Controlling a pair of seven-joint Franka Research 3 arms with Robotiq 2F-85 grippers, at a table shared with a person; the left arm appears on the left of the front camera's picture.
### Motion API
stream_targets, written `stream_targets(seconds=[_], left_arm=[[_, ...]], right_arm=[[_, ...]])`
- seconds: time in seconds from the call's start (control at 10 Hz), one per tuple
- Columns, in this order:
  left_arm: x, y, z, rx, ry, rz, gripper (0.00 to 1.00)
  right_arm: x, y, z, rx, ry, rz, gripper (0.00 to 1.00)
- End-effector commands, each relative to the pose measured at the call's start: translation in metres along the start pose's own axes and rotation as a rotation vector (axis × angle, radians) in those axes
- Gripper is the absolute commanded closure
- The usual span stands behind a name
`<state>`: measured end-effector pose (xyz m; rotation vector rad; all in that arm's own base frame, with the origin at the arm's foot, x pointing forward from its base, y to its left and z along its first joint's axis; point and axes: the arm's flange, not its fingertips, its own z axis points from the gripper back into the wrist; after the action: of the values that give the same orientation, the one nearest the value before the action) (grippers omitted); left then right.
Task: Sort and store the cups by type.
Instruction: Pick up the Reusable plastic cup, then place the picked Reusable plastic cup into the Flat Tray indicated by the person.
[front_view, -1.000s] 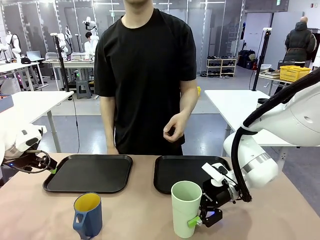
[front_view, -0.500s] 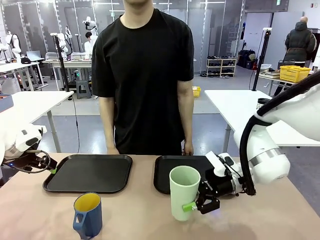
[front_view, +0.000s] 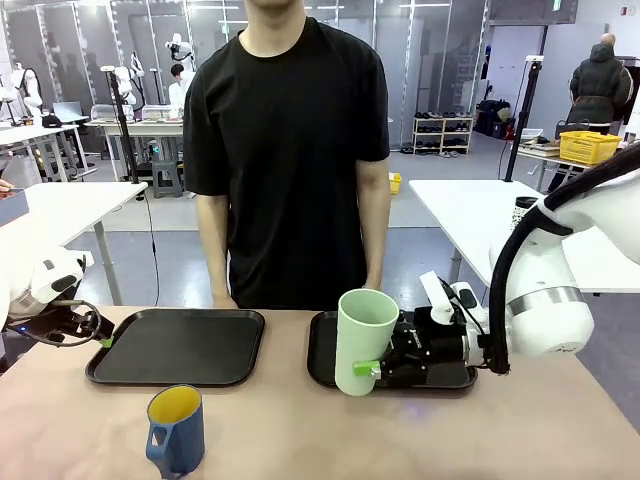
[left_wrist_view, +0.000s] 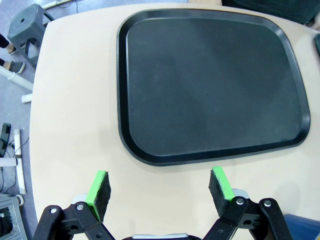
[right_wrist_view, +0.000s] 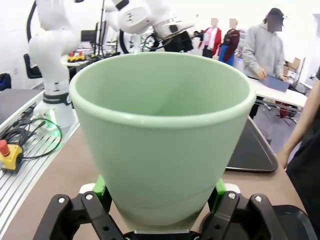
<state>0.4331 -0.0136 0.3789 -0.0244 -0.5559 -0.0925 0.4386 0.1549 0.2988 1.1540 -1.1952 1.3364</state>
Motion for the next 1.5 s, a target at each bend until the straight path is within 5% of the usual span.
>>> stream_targets(seconds=[0.0, 1.4], left_arm=[[0.0003, 0.0011, 0.0002, 0.001, -0.002, 0.002, 0.00], [0.0003, 0.0011, 0.0002, 0.001, -0.002, 0.002, 0.00]], right_arm=[[0.0055, 0.0012, -0.0022, -0.066, 0.022, -0.041, 0.35], [0.0000, 0.0000, 0.0000, 0.000, 0.000, 0.000, 0.35]])
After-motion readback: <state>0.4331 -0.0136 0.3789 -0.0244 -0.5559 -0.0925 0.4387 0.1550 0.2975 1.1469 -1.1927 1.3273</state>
